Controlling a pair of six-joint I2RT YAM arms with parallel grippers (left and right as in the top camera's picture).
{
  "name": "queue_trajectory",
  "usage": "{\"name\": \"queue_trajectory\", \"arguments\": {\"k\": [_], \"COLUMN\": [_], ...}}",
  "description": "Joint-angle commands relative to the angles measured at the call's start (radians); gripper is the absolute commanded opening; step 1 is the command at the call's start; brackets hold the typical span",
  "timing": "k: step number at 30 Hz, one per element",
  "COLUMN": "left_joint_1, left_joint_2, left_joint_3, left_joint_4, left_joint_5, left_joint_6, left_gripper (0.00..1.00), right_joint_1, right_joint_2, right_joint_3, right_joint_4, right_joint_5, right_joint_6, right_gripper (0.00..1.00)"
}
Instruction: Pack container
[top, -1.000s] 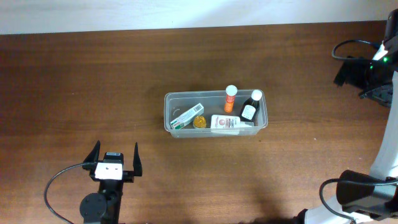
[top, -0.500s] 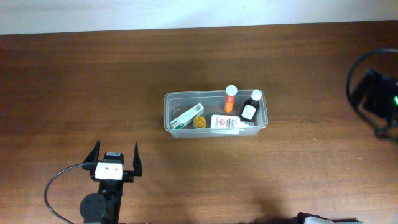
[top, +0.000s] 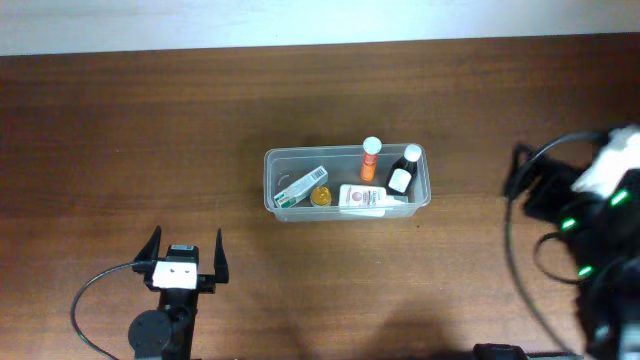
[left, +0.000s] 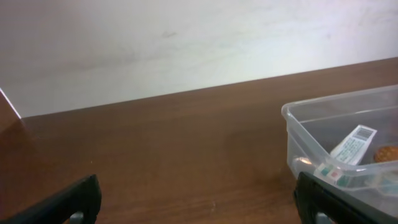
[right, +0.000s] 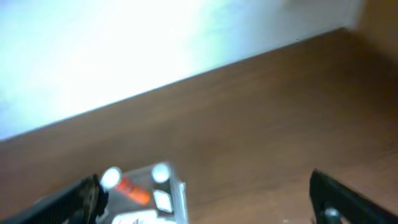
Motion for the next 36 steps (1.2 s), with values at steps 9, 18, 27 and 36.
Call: {"name": "queue_trajectory", "arguments": {"k": [9, 18, 27, 36], "left_joint_1": [0.006, 0.006, 0.006, 0.006], "left_joint_2": [-0.006, -0.006, -0.006, -0.006], "left_joint_3": [-0.005, -0.005, -0.005, -0.005], "left_joint_4": [-0.003, -0.003, -0.003, -0.003], "left_joint_5": [0.011, 0.011, 0.011, 0.011], "left_joint_6": [0.016, 0.016, 0.016, 0.016], "left_gripper": [0.99, 1.00, 0.99, 0.99], "right_joint_1": [0.027, 0.027, 0.027, 0.027], "right_joint_2": [-0.513, -0.642, -0.751, -0.795], "right_joint_3": [-0.668, -0.932, -1.091, -1.122], "right_joint_4": [0.367, 0.709, 0.897, 0.904], "right_joint_5": [-0.031, -0.028, -0.025, -0.014], "right_joint_6": [0.028, -0.019, -0.019, -0.019], "right_gripper": [0.98, 0.98, 0.98, 0.98]}}
